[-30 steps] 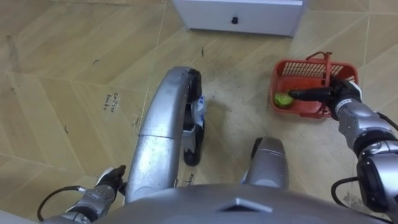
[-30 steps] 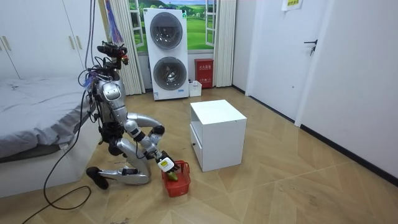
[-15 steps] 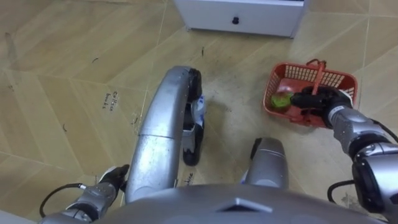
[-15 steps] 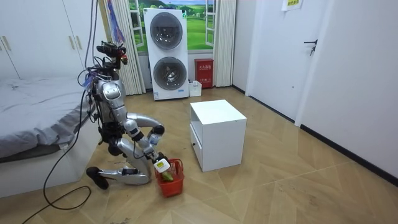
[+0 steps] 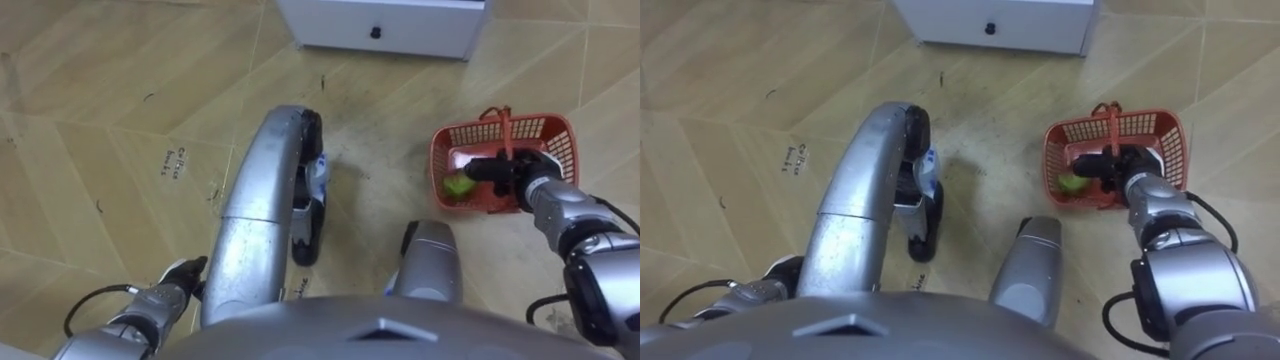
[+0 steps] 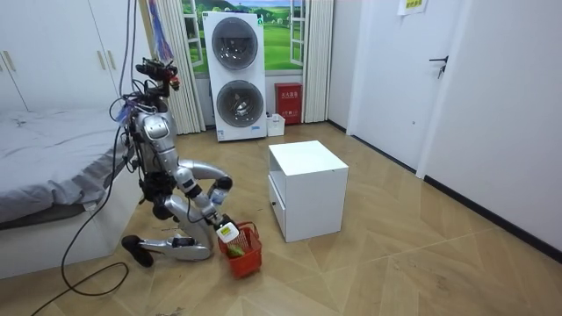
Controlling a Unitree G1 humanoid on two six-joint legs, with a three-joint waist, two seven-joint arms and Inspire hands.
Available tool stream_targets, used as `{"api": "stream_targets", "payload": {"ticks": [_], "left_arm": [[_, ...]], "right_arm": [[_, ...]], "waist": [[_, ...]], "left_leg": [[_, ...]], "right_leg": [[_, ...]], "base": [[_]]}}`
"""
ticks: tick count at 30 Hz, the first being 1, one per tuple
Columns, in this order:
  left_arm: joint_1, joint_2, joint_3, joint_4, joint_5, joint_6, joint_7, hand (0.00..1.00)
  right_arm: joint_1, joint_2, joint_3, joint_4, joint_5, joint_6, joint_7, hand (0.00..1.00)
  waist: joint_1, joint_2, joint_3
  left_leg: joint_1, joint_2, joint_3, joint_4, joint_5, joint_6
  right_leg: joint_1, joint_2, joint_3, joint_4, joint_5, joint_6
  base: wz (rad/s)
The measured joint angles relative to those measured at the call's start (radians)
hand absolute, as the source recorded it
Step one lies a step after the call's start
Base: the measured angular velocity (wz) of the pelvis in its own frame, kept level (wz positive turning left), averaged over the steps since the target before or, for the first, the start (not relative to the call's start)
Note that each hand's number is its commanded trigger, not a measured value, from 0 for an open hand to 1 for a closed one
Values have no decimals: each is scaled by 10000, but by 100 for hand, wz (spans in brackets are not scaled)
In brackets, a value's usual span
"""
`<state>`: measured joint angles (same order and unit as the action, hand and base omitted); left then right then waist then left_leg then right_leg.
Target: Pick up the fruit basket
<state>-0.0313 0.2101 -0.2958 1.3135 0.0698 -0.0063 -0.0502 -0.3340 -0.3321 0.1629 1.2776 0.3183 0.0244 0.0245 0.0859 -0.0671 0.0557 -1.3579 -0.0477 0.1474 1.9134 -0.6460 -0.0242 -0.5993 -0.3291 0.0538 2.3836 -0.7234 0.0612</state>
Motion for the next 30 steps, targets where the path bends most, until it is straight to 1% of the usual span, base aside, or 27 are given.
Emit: {"api": "stream_targets", "payload": {"ticks": [4, 5, 6, 7, 8, 9, 10, 11, 12, 14, 15, 16, 17, 19, 20, 21, 22, 23, 24, 25, 26, 27, 28, 29, 30], "left_arm": [[-207, 67, 20, 7, 9, -17, -4, 0], [-253, 73, 129, 4, 9, -22, -5, 0], [-283, 72, 210, -15, 10, -22, -7, 0], [-330, 86, 325, -12, 10, -17, -4, 0], [-389, 89, 530, -14, 25, -18, 18, 0], [-439, 94, 575, -14, 55, -17, 32, 0], [-541, 105, 618, -14, 73, -19, 73, 0], [-622, 98, 650, -33, 69, -28, 145, 0], [-636, 99, 665, -65, 69, -33, 193, 0], [-804, 100, 672, -104, 70, -82, 322, 0], [-836, 102, 683, -108, 70, -139, 391, 0], [-890, 103, 821, -108, 79, -236, 472, 0], [-933, 110, 961, -108, 80, -272, 479, 0], [-1008, 162, 1010, -123, 81, -274, 494, 0], [-987, 189, 1007, -194, 64, -270, 523, 0], [-982, 188, 1002, -202, 73, -257, 562, 0], [-966, 173, 1001, -202, 77, -176, 598, 0], [-960, 164, 1000, -202, 77, -68, 603, 0], [-953, 165, 1004, -218, 77, -19, 607, 0], [-865, 171, 1013, -364, 92, 104, 617, 0], [-704, 169, 1100, -608, 110, 177, 637, 0], [-576, 117, 1393, -784, 132, 290, 674, 0], [-492, 106, 1501, -848, 134, 310, 709, 0], [-333, 99, 1758, -898, 147, 310, 767, 0], [-178, 98, 1878, -935, 158, 325, 814, 0]], "right_arm": [[-5, 5, -31, -304, -543, -3, -73, 100], [-5, -7, -49, -471, -593, -3, -115, 100], [-4, -17, -71, -574, -592, -2, -145, 100], [-4, -22, -94, -768, -591, -2, -200, 100], [-6, -33, -103, -913, -593, -3, -215, 100], [-6, -46, -103, -1001, -592, -2, -224, 100], [-8, -57, -109, -1223, -568, -2, -235, 100], [-8, -59, -119, -1513, -528, -2, -280, 100], [-9, -56, -117, -1722, -532, -3, -297, 100], [-9, -77, -118, -2280, -539, -6, -367, 100], [-9, -78, -118, -2388, -538, -7, -372, 100], [-9, -78, -118, -2555, -539, -7, -375, 100], [-7, -78, -117, -2639, -551, -7, -381, 100], [-9, -83, -118, -2826, -619, 12, -445, 100], [-17, -83, -137, -3038, -614, 102, -452, 100], [-34, -82, -148, -3106, -609, 116, -452, 100], [-131, -78, -148, -3112, -592, 128, -454, 100], [-260, -78, -148, -3128, -573, 141, -469, 100], [-350, -78, -147, -3148, -556, 170, -470, 100], [-510, -79, -146, -3201, -497, 224, -477, 100], [-575, -80, -133, -3398, -478, 228, -536, 100], [-596, -69, -96, -3578, -383, 227, -596, 100], [-600, -40, -89, -3646, -366, 227, -598, 100], [-600, 28, -77, -3945, -461, 226, -630, 100], [-603, 53, -77, -4169, -515, 217, -653, 100]], "waist": [[-54, -200, 10], [-120, -253, -8], [-179, -264, -11], [-314, -314, -3], [-348, -390, -16], [-353, -449, -12], [-355, -586, -15], [-479, -669, -16], [-529, -687, -15], [-736, -748, -12], [-757, -768, -19], [-797, -779, -15], [-823, -789, -28], [-830, -788, -37], [-830, -766, -49], [-831, -739, -63], [-799, -654, -88], [-793, -607, -112], [-773, -577, -118], [-695, -480, -142], [-572, -422, -176], [-519, -411, -182], [-503, -422, -183], [-493, -442, -198], [-502, -439, -205]], "left_leg": [[133, -23, -34, 33, -5, 12], [150, -53, -57, 41, -3, 19], [162, -96, -96, 52, -3, 19], [218, -163, -162, 76, -5, 23], [317, -183, -174, 91, -25, 63], [362, -199, -182, 100, -35, 81], [410, -232, -184, 113, -52, 110], [447, -377, -266, 144, -56, 118], [461, -430, -313, 171, -57, 120], [543, -710, -481, 258, -93, 184], [556, -738, -497, 278, -111, 220], [596, -740, -498, 325, -141, 279], [627, -747, -491, 353, -161, 321], [628, -786, -492, 362, -186, 374], [642, -773, -503, 333, -185, 383], [671, -753, -520, 299, -184, 387], [794, -689, -558, 172, -170, 418], [958, -671, -572, -108, -104, 551], [1067, -633, -572, -302, -61, 639], [1397, -436, -572, -856, -38, 683], [1841, -281, -580, -1652, 21, 779], [2368, -240, -671, -2627, 215, 761], [2673, -216, -696, -3148, 357, 777], [3270, -135, -767, -4247, 723, 823], [3517, -139, -880, -4725, 946, 850]], "right_leg": [[201, -1, -42, -6, -1, -2], [254, -4, -74, -10, 0, -2], [317, -5, -133, -28, 0, -2], [460, -3, -228, -82, 0, -2], [571, -3, -228, -126, 0, -2], [618, 7, -222, -144, 0, -2], [677, 16, -185, -170, 1, -2], [800, 10, -203, -220, 3, 1], [853, 12, -208, -245, 3, 1], [1103, -26, -270, -356, 3, 1], [1136, -29, -264, -377, 3, 1], [1225, -25, -269, -423, 2, 1], [1313, -8, -277, -504, -20, -13], [1375, 20, -269, -635, -85, 50], [1385, 172, -228, -795, -150, 129], [1398, 291, -208, -924, -163, 135], [1444, 562, -133, -1263, -163, 135], [1468, 799, -18, -1728, -163, 135], [1470, 921, 56, -2024, -162, 136], [1468, 1122, 147, -2830, -162, 135], [1496, 1177, 154, -3902, -161, 136], [1712, 1233, 134, -5274, -153, 150], [1876, 1264, 121, -6002, -122, 208], [2177, 1352, 90, -7544, 30, 396], [2335, 1339, 63, -8297, 127, 431]], "base": [[0], [5], [10], [7], [0], [-7], [-4], [0], [0], [0], [0], [0], [0], [5], [4], [0], [-7], [-11], [-25], [-42], [-60], [-54], [-57], [-51], [-78]]}}
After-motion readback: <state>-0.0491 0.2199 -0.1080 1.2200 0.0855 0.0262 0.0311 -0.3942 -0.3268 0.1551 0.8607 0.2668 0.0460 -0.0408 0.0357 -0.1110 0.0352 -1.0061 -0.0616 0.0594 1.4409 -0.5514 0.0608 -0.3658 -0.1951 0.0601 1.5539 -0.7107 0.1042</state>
